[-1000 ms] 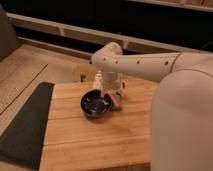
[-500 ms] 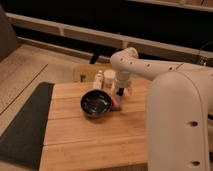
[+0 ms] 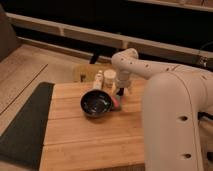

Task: Knock the eraser over

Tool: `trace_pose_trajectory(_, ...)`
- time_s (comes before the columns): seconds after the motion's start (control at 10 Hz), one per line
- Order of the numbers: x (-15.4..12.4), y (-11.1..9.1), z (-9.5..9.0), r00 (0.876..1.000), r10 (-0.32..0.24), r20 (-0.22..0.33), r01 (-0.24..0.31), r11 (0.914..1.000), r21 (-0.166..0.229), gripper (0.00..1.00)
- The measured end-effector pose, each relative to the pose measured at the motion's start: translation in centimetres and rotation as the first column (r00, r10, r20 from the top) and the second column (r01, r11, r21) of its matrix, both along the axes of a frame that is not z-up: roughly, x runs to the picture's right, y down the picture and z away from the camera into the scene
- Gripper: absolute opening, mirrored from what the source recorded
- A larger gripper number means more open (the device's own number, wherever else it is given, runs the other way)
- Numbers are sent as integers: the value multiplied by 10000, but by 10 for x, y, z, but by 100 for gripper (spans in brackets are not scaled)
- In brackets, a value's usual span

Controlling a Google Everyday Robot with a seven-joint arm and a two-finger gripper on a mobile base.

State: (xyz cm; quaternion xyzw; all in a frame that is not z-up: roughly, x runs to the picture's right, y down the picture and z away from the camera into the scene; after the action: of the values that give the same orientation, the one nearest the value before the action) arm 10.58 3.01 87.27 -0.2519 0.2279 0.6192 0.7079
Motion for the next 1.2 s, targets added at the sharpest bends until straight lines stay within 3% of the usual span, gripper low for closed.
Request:
trace_pose_trajectory(0.4,-12,-2,36,9958,21,917,-12,10000,-90,65)
trace_pose_trajectory(0.6,-28,-2,58,9854,-201,1690,232,9996,-167,65)
trace_pose_trajectory(0.8,-33,-8,72,9721,-694,2241,714,9974,-7,65)
trace_pose_trajectory(1.2,-40,-49,81,9328,-2220,2839,2052,9748,881,65)
